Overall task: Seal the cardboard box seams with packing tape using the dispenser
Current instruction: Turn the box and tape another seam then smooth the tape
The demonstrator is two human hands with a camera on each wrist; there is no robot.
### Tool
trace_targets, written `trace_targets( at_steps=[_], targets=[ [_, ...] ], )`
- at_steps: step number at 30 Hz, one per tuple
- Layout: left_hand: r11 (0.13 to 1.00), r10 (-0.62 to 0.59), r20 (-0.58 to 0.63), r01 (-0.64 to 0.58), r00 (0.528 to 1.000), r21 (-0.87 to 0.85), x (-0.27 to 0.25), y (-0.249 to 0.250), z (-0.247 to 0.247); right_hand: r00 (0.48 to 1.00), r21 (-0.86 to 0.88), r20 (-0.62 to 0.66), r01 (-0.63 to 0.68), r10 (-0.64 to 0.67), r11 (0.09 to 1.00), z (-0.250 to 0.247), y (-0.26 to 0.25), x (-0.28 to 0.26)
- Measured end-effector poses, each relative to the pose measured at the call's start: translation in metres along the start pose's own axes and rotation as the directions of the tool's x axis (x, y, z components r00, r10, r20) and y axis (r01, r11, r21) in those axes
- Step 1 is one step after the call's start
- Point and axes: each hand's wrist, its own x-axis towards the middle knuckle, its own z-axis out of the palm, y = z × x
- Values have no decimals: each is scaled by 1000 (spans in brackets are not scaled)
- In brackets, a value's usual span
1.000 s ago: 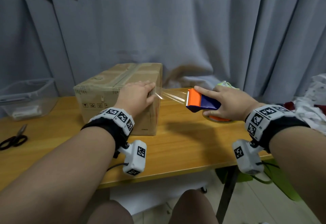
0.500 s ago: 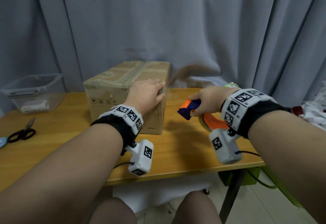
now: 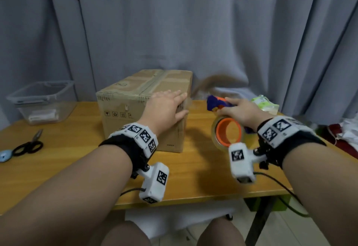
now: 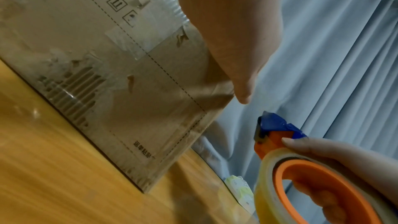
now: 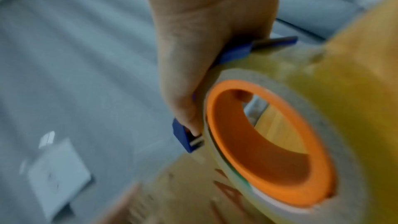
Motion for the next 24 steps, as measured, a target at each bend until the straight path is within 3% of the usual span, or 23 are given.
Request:
trace_targets(
  at_steps=[2,7,12,16,18,21,24],
  targets=[
    [1000,19,24,-19,1000,12,1,1,-2,1000,292,29,-7,-2,956,1,2,4],
    [999,36,53,-36,998,6,2,-2,-6,995,478,27,-99,98,873,18,21,6],
    [999,35,4,-35,999,0,0,-6,0,950,482,147,-312,275,819,38,59,9],
    [999,43,-24,-44,999,-9,-1,-7,5,941,526,173,-338,292,780,48,67,15],
    [998,59,-32,-59,998,-9,-2,-9,6,955,435,115,-297,275,850,51,70,22],
    [997,75,-35,-76,997,-12,-5,-15,3,967,156,25,-253,253,955,50,69,24],
    [998,55,-41,-56,998,-8,-9,-29,0,969,-166,-32,-246,244,955,49,60,24]
  ],
)
